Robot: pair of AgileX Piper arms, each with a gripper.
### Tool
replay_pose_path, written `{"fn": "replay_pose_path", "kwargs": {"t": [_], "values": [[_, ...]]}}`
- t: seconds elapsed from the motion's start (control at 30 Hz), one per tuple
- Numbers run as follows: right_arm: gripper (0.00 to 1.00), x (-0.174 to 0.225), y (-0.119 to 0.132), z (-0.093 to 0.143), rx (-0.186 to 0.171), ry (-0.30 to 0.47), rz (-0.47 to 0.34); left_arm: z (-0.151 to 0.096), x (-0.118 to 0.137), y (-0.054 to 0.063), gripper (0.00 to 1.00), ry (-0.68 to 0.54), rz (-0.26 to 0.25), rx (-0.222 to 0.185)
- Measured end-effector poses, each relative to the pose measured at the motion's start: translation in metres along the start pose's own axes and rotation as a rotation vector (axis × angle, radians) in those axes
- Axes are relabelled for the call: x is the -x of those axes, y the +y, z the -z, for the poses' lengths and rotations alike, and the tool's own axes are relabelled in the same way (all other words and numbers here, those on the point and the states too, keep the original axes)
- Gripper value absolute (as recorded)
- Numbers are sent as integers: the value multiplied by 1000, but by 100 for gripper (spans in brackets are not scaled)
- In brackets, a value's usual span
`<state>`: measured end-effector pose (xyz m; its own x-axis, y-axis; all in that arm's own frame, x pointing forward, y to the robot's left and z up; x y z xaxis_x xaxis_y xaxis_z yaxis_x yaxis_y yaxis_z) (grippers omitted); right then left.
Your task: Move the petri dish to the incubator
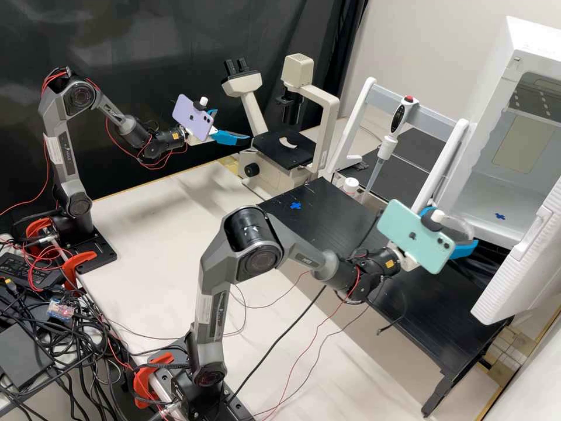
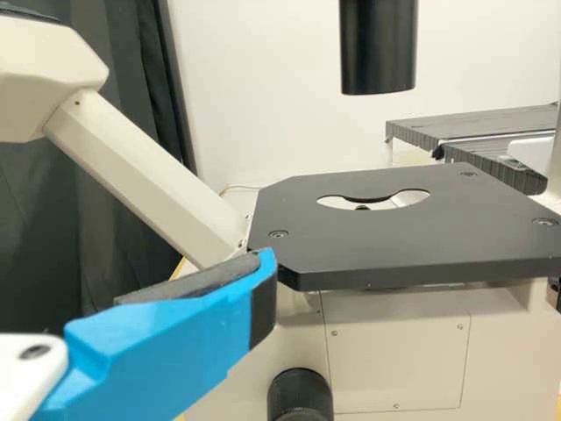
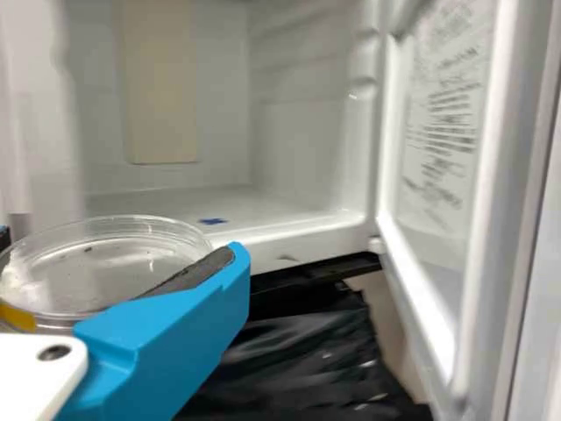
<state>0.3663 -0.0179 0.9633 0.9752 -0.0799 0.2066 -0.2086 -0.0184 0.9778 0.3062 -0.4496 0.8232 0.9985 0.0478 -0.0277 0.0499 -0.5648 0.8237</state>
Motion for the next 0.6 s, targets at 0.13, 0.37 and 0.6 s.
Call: {"fn": "replay_pose_path", "kwargs": {"t": [0.13, 0.37, 0.6], "values": [[0, -35, 11, -6, -14, -64, -18, 0, 0, 0, 100, 0, 0, 0], [0, -95, 18, -9, -15, -133, -10, 0, 0, 0, 100, 0, 0, 0], [0, -135, 9, -3, -10, -167, 26, 0, 0, 0, 100, 0, 0, 0]]}}
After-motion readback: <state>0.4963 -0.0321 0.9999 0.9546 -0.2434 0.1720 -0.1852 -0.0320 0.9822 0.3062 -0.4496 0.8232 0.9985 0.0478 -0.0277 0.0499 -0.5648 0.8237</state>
